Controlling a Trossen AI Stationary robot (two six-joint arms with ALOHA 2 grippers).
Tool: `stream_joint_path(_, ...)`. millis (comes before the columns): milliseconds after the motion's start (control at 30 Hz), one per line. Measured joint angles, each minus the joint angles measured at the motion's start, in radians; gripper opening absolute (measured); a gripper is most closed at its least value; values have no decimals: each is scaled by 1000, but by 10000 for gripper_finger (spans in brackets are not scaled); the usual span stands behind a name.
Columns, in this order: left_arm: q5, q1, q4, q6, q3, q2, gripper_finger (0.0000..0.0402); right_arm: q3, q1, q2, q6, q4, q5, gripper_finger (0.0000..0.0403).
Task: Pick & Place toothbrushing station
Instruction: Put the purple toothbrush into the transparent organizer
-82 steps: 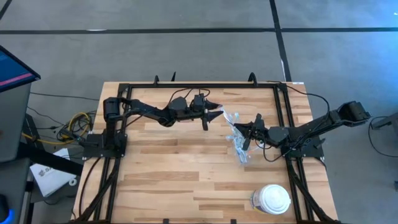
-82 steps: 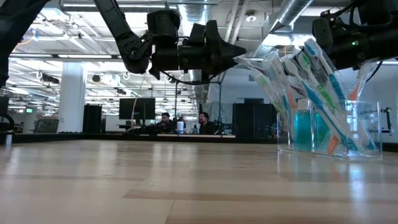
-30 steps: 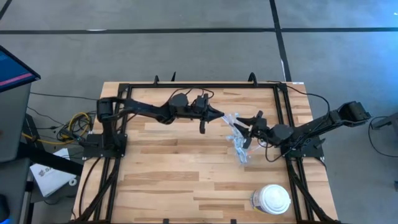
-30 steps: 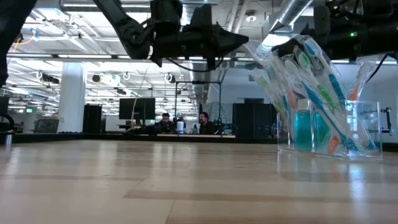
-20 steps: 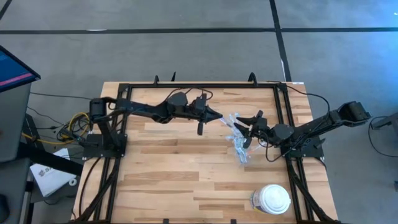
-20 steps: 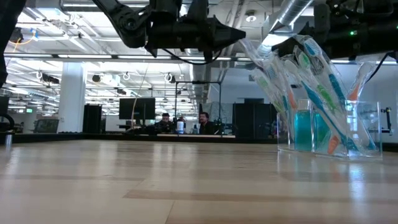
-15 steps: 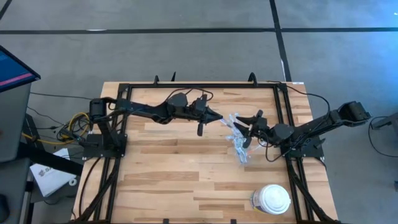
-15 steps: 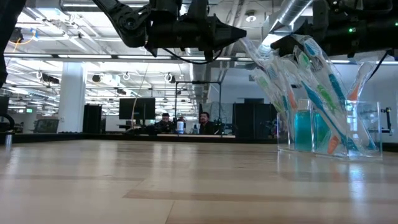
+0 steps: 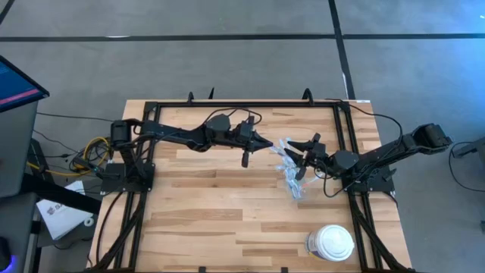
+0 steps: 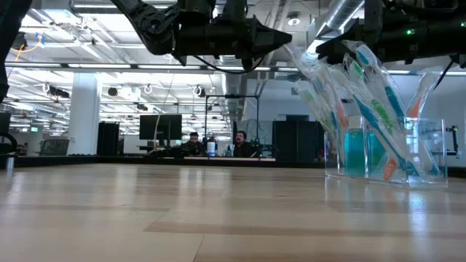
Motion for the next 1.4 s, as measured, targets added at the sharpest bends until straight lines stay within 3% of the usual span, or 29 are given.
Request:
stream_joint_path(500, 0, -21, -9, -1, 61, 126, 0, 0, 0, 0, -16, 3, 0, 132)
stream_joint_path(1400, -53, -45, 23, 42, 77, 192, 0, 0, -1, 0, -16, 0, 0, 133)
